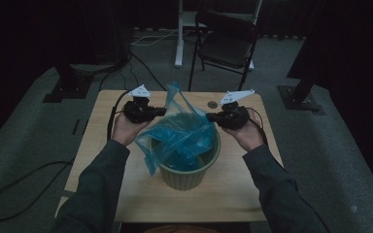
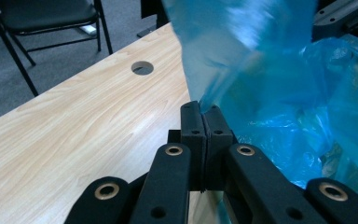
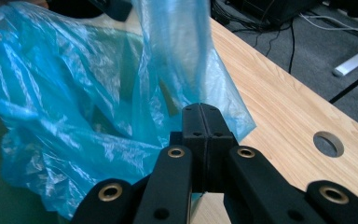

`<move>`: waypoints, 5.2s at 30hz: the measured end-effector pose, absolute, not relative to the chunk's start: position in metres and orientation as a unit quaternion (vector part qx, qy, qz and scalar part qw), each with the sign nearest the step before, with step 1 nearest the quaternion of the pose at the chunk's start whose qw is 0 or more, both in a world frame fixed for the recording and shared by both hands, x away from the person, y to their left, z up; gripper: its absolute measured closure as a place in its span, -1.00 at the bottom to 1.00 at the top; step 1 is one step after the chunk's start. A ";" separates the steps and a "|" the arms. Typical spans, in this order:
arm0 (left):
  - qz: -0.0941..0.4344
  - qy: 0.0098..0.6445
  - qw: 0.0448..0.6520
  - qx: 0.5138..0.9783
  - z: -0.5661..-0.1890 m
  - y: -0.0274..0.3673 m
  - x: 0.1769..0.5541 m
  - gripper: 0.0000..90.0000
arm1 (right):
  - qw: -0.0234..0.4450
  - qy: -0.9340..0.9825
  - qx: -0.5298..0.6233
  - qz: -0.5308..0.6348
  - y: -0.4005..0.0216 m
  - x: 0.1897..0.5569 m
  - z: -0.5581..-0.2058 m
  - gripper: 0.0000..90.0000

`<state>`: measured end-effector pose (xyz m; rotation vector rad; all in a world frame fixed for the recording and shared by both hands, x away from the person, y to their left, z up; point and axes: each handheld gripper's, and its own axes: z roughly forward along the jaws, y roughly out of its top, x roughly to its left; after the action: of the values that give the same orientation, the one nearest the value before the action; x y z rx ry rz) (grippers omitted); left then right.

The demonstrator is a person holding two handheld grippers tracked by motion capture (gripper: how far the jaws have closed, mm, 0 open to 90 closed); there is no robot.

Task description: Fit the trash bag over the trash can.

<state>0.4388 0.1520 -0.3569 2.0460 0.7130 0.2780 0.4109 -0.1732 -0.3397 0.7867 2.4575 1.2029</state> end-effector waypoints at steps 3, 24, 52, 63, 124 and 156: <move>0.116 0.297 0.456 0.831 -0.359 0.155 0.441 0.99 | 0.150 0.852 0.283 0.413 -0.176 0.414 -0.344 1.00; 0.036 0.332 0.452 0.827 -0.399 0.169 0.450 0.99 | 0.133 0.851 0.321 0.394 -0.192 0.424 -0.375 1.00; 0.038 0.356 0.479 0.801 -0.404 0.190 0.434 0.60 | 0.105 0.828 0.340 0.434 -0.215 0.420 -0.381 0.80; 0.068 0.374 0.507 0.774 -0.387 0.211 0.429 0.50 | 0.129 0.807 0.333 0.471 -0.225 0.410 -0.357 0.67; 0.054 0.311 0.518 0.795 -0.381 0.182 0.408 0.51 | 0.069 0.821 0.284 0.490 -0.214 0.396 -0.367 0.75; 0.013 0.325 0.554 0.767 -0.415 0.217 0.339 1.00 | -0.010 0.820 0.259 0.511 -0.244 0.342 -0.396 1.00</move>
<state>0.3394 0.2169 -0.4147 1.8118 0.7691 0.0298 0.3422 -0.2439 -0.3959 0.8182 2.5914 1.6150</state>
